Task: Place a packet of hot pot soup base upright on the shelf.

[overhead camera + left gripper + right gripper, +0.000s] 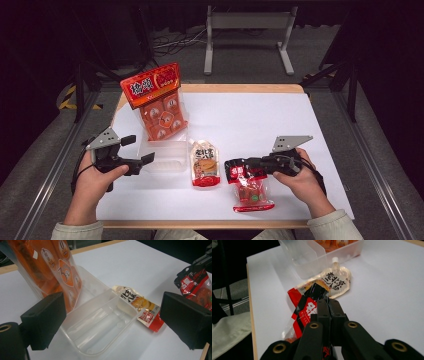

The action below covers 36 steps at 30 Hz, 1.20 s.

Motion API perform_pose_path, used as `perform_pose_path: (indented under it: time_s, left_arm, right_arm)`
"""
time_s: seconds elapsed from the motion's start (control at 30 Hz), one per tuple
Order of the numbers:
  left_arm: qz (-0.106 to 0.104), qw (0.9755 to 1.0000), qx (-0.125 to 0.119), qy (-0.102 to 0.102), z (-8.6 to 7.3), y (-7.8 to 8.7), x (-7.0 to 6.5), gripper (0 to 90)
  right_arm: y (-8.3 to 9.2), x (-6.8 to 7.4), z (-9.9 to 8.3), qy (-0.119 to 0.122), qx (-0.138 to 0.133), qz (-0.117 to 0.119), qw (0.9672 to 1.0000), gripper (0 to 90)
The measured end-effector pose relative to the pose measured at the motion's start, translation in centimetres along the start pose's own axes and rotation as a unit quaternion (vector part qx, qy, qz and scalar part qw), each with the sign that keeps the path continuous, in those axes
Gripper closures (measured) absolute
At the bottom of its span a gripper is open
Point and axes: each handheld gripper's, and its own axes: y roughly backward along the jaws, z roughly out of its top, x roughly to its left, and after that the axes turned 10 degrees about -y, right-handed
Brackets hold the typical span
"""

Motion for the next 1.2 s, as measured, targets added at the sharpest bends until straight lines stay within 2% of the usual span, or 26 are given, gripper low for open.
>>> perform_pose_path:
  time_s: [0.17, 0.33, 0.47, 0.63, 1.2]
  left_arm:
    - [0.001, 1.0, -0.001, 0.0, 0.0, 0.0, 0.1, 7.8]
    - [0.005, 1.0, -0.002, 0.004, -0.1, 0.1, 0.2, 7.9]
    - [-0.008, 0.9998, -0.014, 0.012, -0.1, 0.2, 0.3, 8.0]
    - [0.003, 0.9999, -0.013, 0.011, -0.2, 0.4, 0.5, 8.1]
    - [0.001, 0.9998, -0.014, 0.01, 0.1, 0.3, 0.6, 8.1]
  right_arm:
    - [0.8, 0.6, 0.7, 0.004, -0.015, 0.008, 0.9999, 89.7]
    - [1.6, 1.0, 1.7, 0.019, -0.04, 0.001, 0.999, 89.7]
    - [2.0, 0.9, 2.8, 0.027, -0.064, -0.01, 0.9975, 89.7]
    - [2.4, 0.5, 3.8, 0.031, -0.086, -0.021, 0.9956, 89.7]
    - [3.2, 0.1, 6.7, 0.043, -0.134, -0.017, 0.9899, 89.7]
